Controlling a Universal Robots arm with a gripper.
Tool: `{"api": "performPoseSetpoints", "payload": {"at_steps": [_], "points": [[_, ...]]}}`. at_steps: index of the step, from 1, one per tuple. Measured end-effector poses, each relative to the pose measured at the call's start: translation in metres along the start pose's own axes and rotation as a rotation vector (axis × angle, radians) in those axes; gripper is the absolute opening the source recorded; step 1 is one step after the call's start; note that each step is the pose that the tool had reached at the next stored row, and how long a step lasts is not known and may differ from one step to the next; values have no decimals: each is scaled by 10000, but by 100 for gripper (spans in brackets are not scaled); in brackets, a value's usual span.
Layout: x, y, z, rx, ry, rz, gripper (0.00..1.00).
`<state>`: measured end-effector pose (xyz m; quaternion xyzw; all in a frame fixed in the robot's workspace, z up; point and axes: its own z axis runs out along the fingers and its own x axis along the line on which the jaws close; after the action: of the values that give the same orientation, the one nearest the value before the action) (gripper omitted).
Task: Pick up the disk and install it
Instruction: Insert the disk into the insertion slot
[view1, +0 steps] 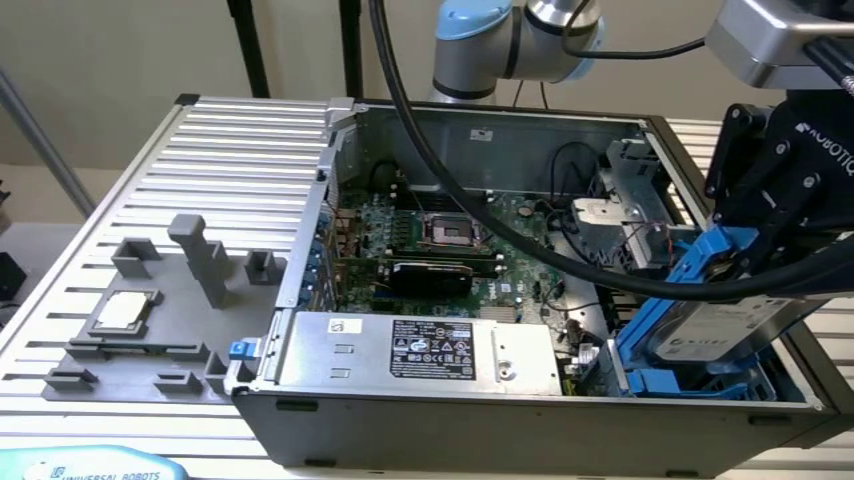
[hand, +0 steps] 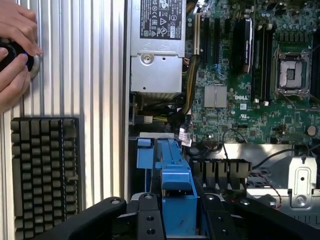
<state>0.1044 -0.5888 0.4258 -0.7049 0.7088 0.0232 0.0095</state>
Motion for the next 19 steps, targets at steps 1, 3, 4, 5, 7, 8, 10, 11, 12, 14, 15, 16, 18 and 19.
{"api": "performPoseSetpoints", "payload": {"at_steps": [1, 3, 4, 5, 7, 8, 10, 11, 12, 14, 15, 16, 18, 19], "points": [[-1, 0, 10, 0, -1, 0, 33], [-7, 0, 30, 0, 0, 0, 33], [-11, -1, 39, 0, 0, 0, 33], [-15, -1, 49, 0, 0, 0, 33], [-23, -1, 67, -1, 1, 0, 33], [-27, -2, 77, -1, 1, 0, 33], [-30, -3, 100, 0, -2, 1, 33], [-31, -3, 113, -1, -1, 1, 33], [-32, -4, 126, -1, 0, 0, 33], [-30, -4, 154, 0, -3, 0, 33], [-30, -5, 168, -1, -4, -2, 33], [-29, -6, 184, -1, -4, -2, 33], [-27, -6, 216, 0, -5, -4, 33], [-27, -6, 235, -1, -8, -5, 33]]}}
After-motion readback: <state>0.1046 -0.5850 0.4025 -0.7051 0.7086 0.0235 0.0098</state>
